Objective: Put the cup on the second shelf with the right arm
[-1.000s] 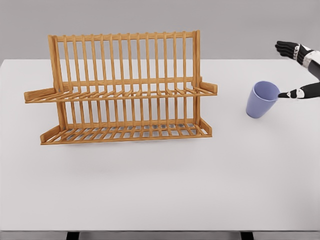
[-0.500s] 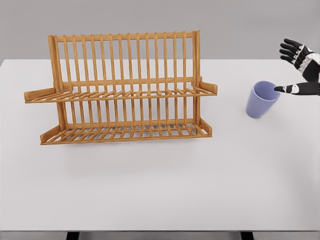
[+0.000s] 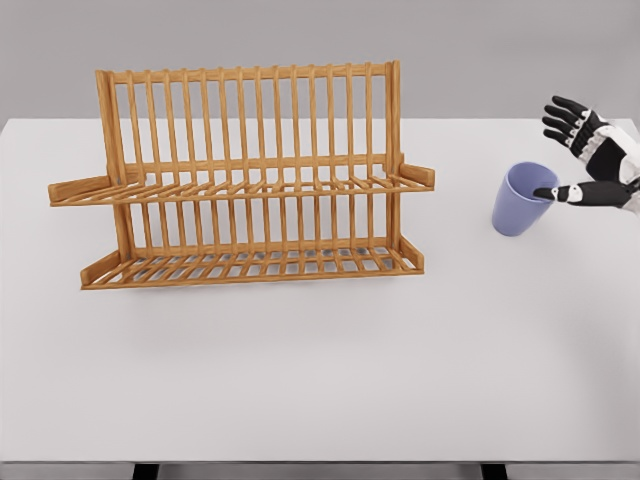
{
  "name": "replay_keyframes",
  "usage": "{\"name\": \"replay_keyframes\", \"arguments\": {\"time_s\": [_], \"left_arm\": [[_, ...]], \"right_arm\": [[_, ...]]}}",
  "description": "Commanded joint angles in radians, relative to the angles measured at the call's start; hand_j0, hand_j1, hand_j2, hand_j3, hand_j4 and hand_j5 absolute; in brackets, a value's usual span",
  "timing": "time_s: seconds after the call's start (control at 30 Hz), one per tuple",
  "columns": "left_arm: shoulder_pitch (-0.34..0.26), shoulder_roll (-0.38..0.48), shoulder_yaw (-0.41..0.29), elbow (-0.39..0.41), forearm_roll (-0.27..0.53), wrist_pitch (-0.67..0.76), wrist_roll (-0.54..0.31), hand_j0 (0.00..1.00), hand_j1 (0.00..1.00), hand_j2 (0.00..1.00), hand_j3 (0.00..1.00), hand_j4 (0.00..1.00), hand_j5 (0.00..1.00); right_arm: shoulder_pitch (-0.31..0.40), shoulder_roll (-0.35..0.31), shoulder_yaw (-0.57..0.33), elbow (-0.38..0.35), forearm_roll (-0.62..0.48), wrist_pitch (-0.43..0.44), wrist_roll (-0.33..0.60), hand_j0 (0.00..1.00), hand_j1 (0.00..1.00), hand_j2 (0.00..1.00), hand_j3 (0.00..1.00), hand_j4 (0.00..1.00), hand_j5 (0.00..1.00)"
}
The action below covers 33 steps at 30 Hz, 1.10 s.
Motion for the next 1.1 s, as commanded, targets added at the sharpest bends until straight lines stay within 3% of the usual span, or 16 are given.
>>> {"name": "replay_keyframes", "arguments": {"time_s": [0.0, 0.53, 1.07], "left_arm": [[0.0, 0.0, 0.0, 0.0, 0.0, 0.0, 0.0, 1.0, 1.0, 1.0, 1.0, 1.0, 1.0], [0.0, 0.0, 0.0, 0.0, 0.0, 0.0, 0.0, 1.0, 1.0, 1.0, 1.0, 1.0, 1.0], [0.0, 0.0, 0.0, 0.0, 0.0, 0.0, 0.0, 1.0, 1.0, 1.0, 1.0, 1.0, 1.0]], "right_arm": [[0.002, 0.0, -0.001, -0.003, -0.007, 0.0, 0.0, 1.0, 1.0, 1.0, 1.0, 1.0, 1.0], [0.041, -0.013, 0.005, 0.017, 0.008, 0.013, 0.0, 1.0, 1.0, 1.0, 1.0, 1.0, 1.0], [0.026, -0.014, 0.004, 0.082, 0.056, 0.013, 0.0, 1.0, 1.0, 1.0, 1.0, 1.0, 1.0]]}}
